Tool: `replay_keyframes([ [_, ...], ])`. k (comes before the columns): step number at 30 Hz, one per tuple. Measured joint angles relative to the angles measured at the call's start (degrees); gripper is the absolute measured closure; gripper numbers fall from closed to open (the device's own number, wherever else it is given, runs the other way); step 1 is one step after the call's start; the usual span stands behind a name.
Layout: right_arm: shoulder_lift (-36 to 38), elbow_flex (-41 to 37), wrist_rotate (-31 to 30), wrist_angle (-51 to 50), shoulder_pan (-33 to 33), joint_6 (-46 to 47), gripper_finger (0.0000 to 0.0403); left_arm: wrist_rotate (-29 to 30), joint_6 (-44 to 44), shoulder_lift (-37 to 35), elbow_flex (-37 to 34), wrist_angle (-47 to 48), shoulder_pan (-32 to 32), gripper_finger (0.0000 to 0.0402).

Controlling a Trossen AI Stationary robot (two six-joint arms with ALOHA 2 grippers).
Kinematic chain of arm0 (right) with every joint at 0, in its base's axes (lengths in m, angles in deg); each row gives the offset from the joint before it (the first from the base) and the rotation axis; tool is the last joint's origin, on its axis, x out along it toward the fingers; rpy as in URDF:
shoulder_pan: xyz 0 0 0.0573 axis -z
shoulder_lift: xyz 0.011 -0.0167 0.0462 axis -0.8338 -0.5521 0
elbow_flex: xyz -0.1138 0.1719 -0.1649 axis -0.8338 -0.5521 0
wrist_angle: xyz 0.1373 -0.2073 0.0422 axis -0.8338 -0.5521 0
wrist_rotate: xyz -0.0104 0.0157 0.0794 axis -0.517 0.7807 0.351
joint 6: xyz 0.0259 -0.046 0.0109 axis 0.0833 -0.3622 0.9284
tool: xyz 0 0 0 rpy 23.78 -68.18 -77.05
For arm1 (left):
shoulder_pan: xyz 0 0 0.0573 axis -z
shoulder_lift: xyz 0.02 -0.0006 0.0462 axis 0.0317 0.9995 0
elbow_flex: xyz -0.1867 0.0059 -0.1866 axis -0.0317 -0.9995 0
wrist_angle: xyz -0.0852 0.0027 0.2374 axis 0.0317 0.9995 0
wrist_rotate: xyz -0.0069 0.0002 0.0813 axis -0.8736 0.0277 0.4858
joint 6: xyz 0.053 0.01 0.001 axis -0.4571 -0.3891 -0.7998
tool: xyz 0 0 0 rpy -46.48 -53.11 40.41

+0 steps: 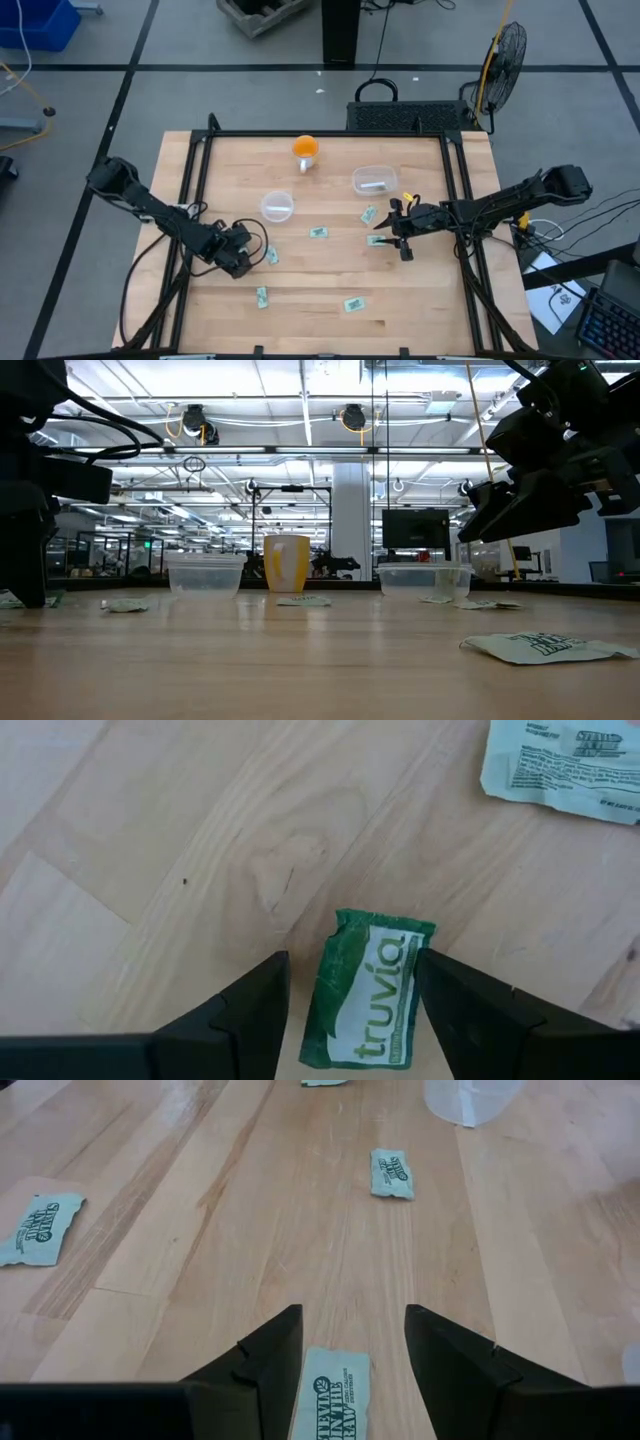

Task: Pick and place Stevia / Truvia into bins
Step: Put the green stevia packet into the left transparent container

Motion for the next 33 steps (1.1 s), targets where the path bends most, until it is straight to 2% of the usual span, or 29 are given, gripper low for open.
replay_keyframes([
  [15,0.0,0.0,0.0,0.0,0.0,0.0,0.0232,0.8,-1.0,0.1,0.0,-0.9,0.0,0.0312],
  [20,0.0,0.0,0.0,0.0,0.0,0.0,0.0232,2.5,-1.1,0.1,0.3,-1.4,0.0,0.0340],
  [27,0.0,0.0,0.0,0.3,0.7,-0.2,0.0232,8.4,-4.8,0.3,0.3,-6.0,-0.2,0.0371],
  [33,0.0,0.0,0.0,0.4,1.4,-0.1,0.0232,10.0,-5.6,0.3,0.3,-8.7,-1.9,0.0387],
])
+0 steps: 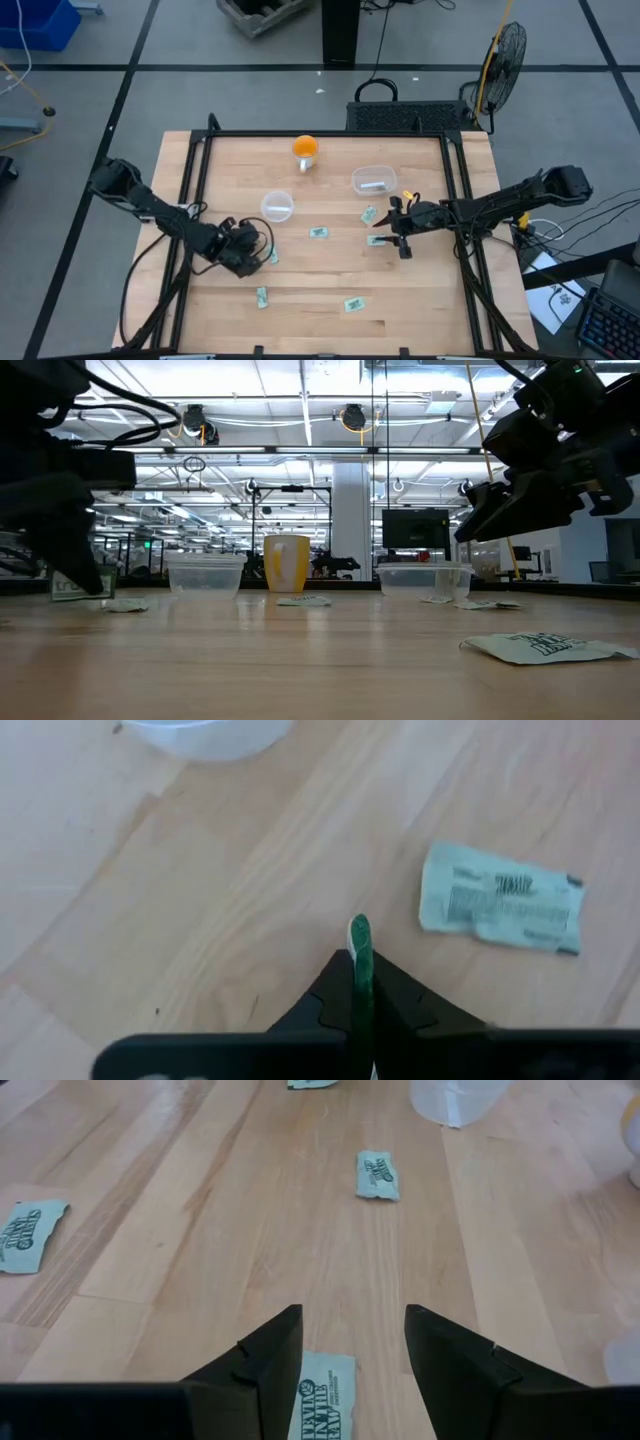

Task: Pick and place Stevia / Truvia into bins
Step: Put the green stevia packet into the left transparent container, then put the white stevia packet into the left transparent container

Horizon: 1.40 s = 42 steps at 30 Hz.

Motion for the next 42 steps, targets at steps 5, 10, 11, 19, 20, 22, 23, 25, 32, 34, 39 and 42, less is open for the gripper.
replay_keyframes([
  [5,0.0,0.0,0.0,0.0,0.2,0.0,0.0232,3.8,-0.9,-0.1,0.0,-5.3,-2.3,0.0373],
  [10,0.0,0.0,0.0,0.0,0.2,-0.1,0.0232,11.2,-6.2,-0.1,0.1,-16.3,-5.6,0.0366],
  [11,0.0,0.0,0.0,0.1,0.2,-0.1,0.0232,11.9,-8.7,-0.2,0.1,-19.1,-6.5,0.0367],
  [19,0.0,0.0,0.0,2.2,0.2,0.0,0.0232,12.1,-30.8,-0.2,0.2,-39.0,-14.0,0.0393],
  [20,0.0,0.0,0.0,2.5,0.2,0.0,0.0232,12.4,-32.9,-0.2,0.2,-40.4,-15.1,0.0393],
  [22,0.0,0.0,0.0,2.6,0.2,0.0,0.0232,13.4,-34.6,-0.2,0.2,-41.8,-17.4,0.0385],
  [23,0.0,0.0,0.0,2.5,0.2,0.0,0.0232,14.0,-34.6,-0.4,0.2,-41.5,-18.6,0.0378],
  [25,0.0,0.0,0.0,2.5,0.2,0.3,0.0232,14.4,-33.5,-0.7,0.2,-39.0,-20.9,0.0361],
  [32,0.0,0.0,0.0,2.5,0.2,0.5,0.0232,7.7,-23.3,-0.6,0.2,-25.8,-26.9,0.0348],
  [34,0.0,0.0,0.0,2.4,0.2,0.5,0.0232,5.9,-23.1,-0.6,0.2,-25.3,-27.5,0.0353],
  [39,0.0,0.0,0.0,2.4,0.2,0.4,0.0232,5.5,-26.0,-0.6,0.2,-26.8,-27.5,0.0372],
  [42,0.0,0.0,0.0,2.4,0.2,0.4,0.0232,5.5,-27.2,-0.6,0.2,-28.0,-27.5,0.0382],
])
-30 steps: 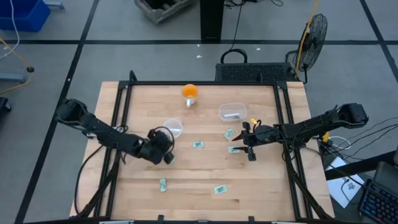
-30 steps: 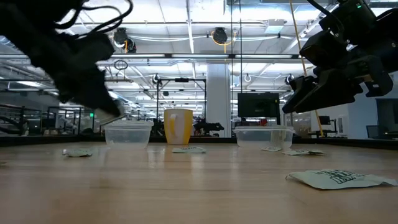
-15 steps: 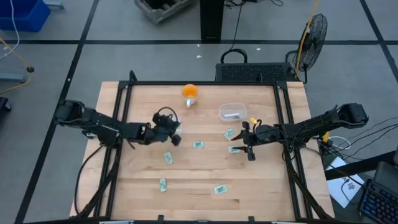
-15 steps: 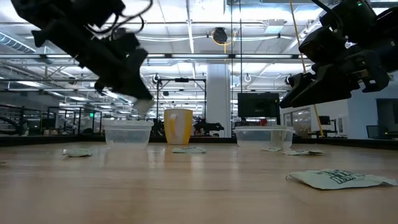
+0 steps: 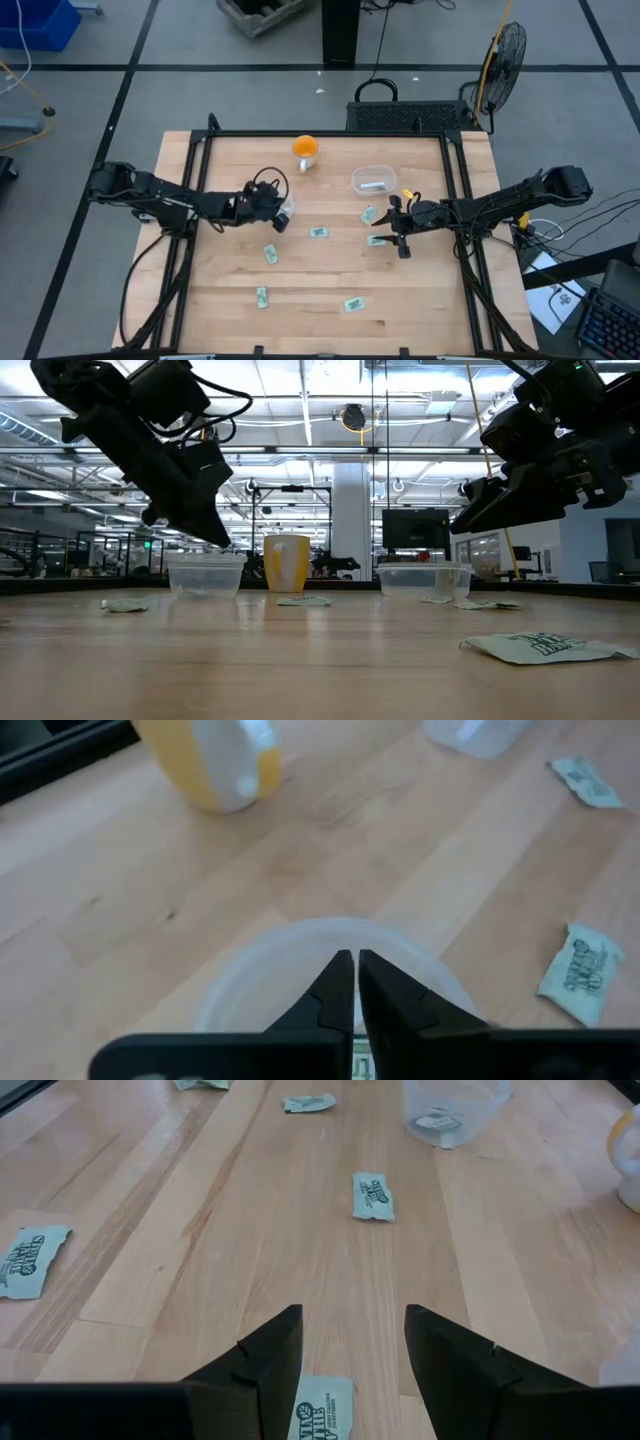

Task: Pick and place Stevia / Truvia into bins
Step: Put the white stevia packet into the left transparent container

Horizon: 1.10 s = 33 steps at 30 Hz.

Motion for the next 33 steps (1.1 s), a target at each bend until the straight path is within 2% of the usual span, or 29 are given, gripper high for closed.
replay_keyframes([
  [2,0.0,0.0,0.0,0.0,0.0,-0.1,0.0232,-0.7,-1.7,-0.1,0.0,-1.6,0.0,0.0388],
  [6,0.0,0.0,0.0,0.2,0.0,-0.1,0.0232,-5.9,-6.2,-0.7,0.0,-7.4,0.1,0.0389],
  [10,0.0,0.0,0.0,0.2,0.0,-0.1,0.0232,-9.9,-11.5,-0.7,0.0,-15.8,1.1,0.0367],
  [13,0.0,0.0,0.0,0.6,0.0,-0.1,0.0232,-10.5,-13.3,-0.7,0.0,-18.9,2.1,0.0339],
  [20,0.0,0.0,0.0,1.1,0.0,-0.1,0.0232,-10.6,-11.9,-0.1,0.0,-19.4,6.2,0.0265],
  [24,0.0,0.0,0.0,1.1,0.0,-0.1,0.0232,-10.8,-10.5,-0.1,0.0,-19.6,9.2,0.0247],
  [26,0.0,0.0,0.0,1.0,0.0,0.1,0.0232,-13.9,-9.6,-0.1,0.0,-19.5,11.1,0.0246],
  [29,0.0,0.0,0.0,1.0,0.0,0.1,0.0232,-22.6,-7.8,-0.1,0.0,-19.4,14.2,0.0245],
  [31,0.0,0.0,0.0,1.0,0.0,0.1,0.0232,-24.5,-4.3,-0.1,0.0,-18.3,16.6,0.0245],
  [33,0.0,0.0,0.0,1.0,0.0,0.1,0.0232,-23.8,-1.2,-0.2,0.0,-15.3,19.0,0.0245],
])
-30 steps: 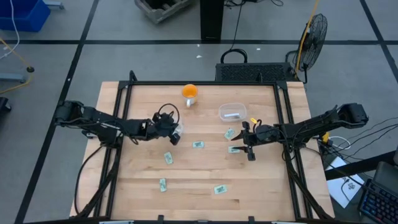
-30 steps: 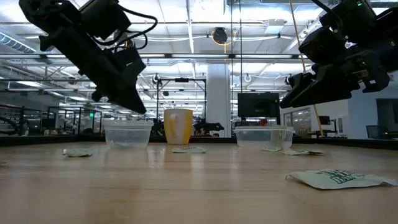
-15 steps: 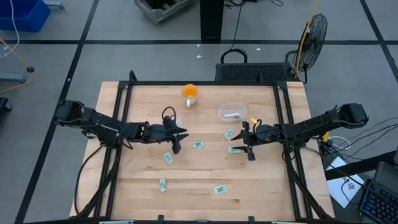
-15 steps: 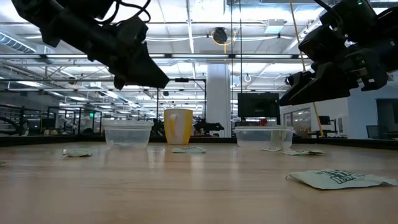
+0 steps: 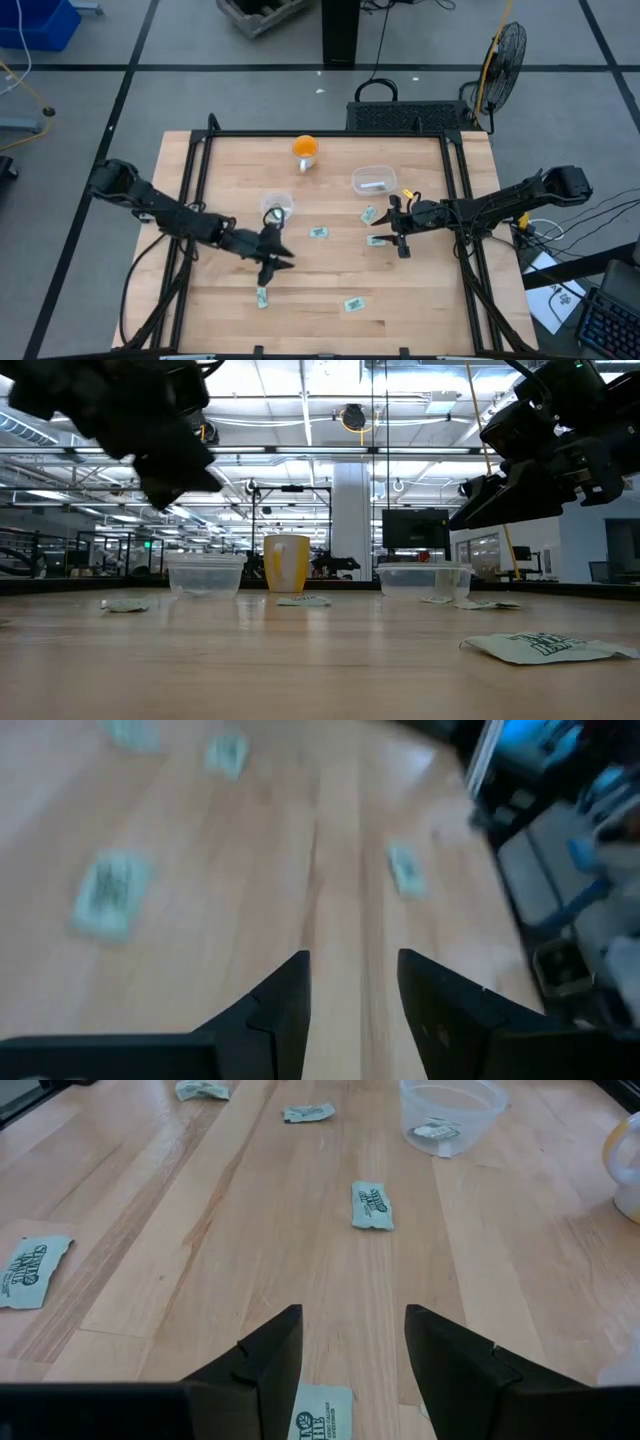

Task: Pick and place Stevia / Truvia into bins
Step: Put the white stevia packet into the left transparent container

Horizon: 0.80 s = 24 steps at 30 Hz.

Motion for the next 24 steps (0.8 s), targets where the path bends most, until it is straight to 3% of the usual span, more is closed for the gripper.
replay_keyframes([
  [9,0.0,0.0,0.0,0.0,0.0,0.0,0.0232,14.3,12.5,0.0,0.0,20.1,6.8,0.0245],
  [19,0.0,0.0,0.0,0.0,0.0,0.0,0.0232,20.9,13.2,0.0,0.0,28.9,6.1,0.0245],
  [24,0.0,0.0,0.0,-0.1,0.0,0.0,0.0232,20.3,14.6,0.0,-0.2,29.0,5.4,0.0245],
])
